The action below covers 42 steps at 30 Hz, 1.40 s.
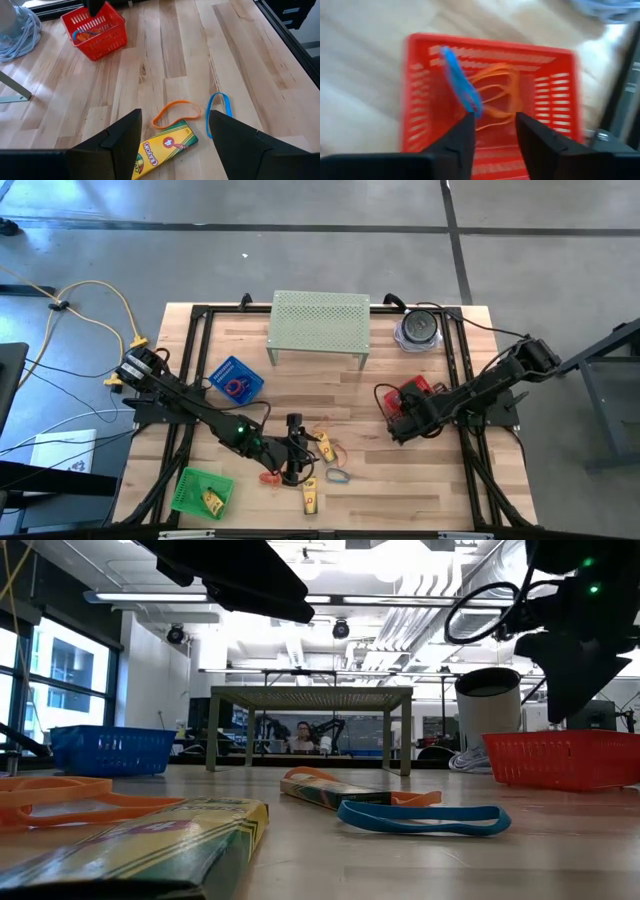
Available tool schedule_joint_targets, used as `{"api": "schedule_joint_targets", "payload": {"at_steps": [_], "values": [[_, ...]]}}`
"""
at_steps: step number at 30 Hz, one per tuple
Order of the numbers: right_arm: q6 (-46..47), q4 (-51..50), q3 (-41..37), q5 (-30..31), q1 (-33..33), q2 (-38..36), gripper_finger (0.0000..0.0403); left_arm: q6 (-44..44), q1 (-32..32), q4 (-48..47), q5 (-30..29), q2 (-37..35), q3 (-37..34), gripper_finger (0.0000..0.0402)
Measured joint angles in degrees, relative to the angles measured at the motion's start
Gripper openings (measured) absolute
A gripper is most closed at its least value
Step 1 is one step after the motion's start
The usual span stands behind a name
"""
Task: Pick & Place Office Desk Supplies
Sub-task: Put the crayon box into the green bin
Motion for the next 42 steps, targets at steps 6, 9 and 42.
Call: {"api": "schedule_joint_targets", "payload": {"at_steps": [6,9,42], "values": [[5.84,-5.97,0.00,1.05,0.17,-0.41,0.0179,0.00,0.00,0.00,0.00,0.00,0.00,0.0225],[6.04,-5.89,0.00,1.07,0.67,-1.35,0.0180,0.00,0.00,0.00,-0.02,0.00,0.00,0.0225],[-30.28,48.85,0.35,35.22,25.55,-5.63,0.0181,19.64,7.71,-11.45,20.27,0.00,0.00,0.0225]]}}
